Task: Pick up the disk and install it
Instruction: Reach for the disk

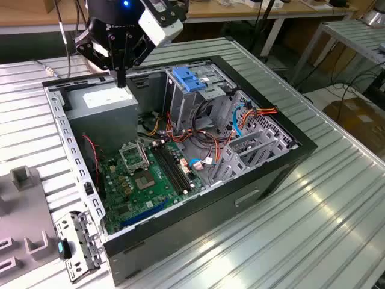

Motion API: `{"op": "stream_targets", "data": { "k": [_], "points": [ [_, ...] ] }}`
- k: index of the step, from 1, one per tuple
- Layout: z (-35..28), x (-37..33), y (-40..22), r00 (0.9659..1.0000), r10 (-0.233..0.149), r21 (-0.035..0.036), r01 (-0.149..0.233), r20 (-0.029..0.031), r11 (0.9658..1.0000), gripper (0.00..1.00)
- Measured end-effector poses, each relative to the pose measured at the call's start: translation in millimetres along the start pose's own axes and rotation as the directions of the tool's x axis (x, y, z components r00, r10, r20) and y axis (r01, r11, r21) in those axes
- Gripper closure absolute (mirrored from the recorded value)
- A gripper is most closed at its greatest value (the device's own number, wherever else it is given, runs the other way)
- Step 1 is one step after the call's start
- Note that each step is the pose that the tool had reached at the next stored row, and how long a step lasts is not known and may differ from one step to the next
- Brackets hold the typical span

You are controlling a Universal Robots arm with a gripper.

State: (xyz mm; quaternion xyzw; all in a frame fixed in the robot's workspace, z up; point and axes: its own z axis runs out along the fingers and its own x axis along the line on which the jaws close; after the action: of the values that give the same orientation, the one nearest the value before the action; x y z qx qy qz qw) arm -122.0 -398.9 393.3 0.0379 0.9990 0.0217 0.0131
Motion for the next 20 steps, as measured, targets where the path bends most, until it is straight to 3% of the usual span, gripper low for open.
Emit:
{"op": "stream_targets", "data": {
  "k": [4,20],
  "points": [
    [-0.1,0.5,0.0,1.0,0.0,0.0001,0.0,0.0,1.0,0.89],
    [-0.6,24.5,-1.9,1.0,0.0,0.0,0.0,0.0,1.0,0.89]
  ]
}}
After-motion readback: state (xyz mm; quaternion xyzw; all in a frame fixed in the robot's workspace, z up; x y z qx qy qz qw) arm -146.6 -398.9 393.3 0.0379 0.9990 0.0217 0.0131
